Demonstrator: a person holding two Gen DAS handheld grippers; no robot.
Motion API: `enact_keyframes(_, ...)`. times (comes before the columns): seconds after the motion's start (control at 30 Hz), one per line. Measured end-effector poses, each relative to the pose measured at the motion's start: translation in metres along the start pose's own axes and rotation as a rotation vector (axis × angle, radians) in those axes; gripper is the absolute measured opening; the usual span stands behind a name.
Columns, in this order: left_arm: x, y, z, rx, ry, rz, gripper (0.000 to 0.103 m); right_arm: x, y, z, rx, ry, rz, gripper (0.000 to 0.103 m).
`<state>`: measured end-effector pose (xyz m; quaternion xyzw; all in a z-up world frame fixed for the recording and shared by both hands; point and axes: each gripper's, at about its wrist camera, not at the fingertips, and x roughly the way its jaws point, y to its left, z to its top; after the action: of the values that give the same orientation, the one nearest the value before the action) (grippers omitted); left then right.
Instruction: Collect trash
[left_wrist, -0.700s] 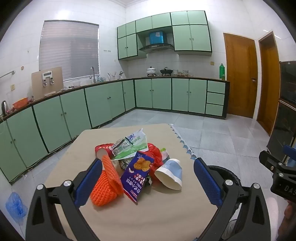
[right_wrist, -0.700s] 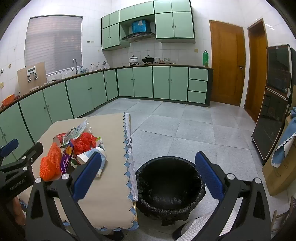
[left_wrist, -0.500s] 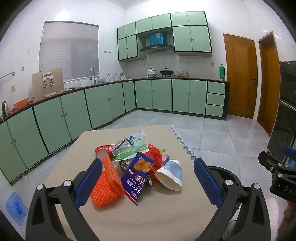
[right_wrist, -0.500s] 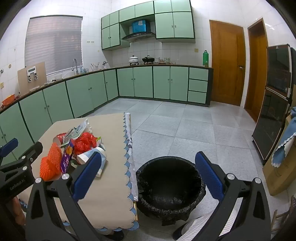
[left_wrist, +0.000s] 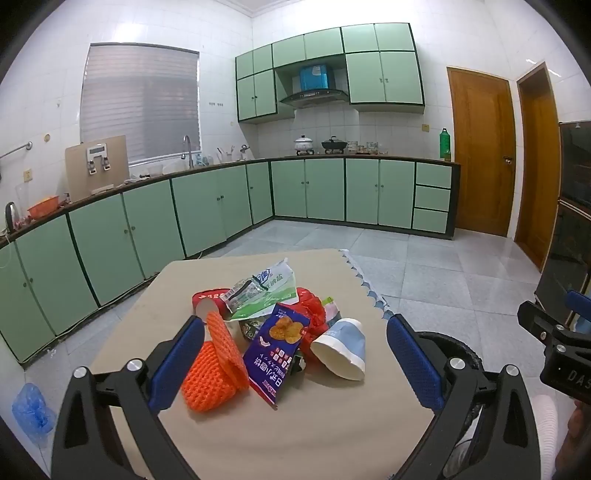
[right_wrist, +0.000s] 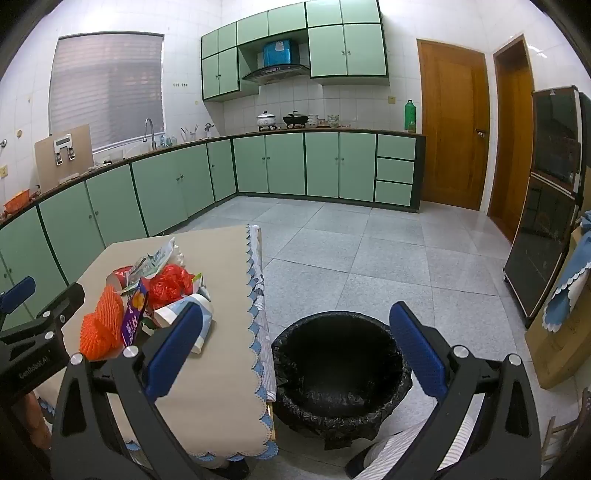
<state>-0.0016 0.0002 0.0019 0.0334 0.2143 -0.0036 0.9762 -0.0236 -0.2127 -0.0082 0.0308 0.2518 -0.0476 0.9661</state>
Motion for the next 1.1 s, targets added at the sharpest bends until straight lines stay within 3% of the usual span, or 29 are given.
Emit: enact_keyframes(1.1, 0.0034, 0.0010, -0.0035, 0.005, -0.001, 0.004, 0.097, 0.0018, -0.0020, -0.0009, 0.005, -0.001, 0.002, 0.098)
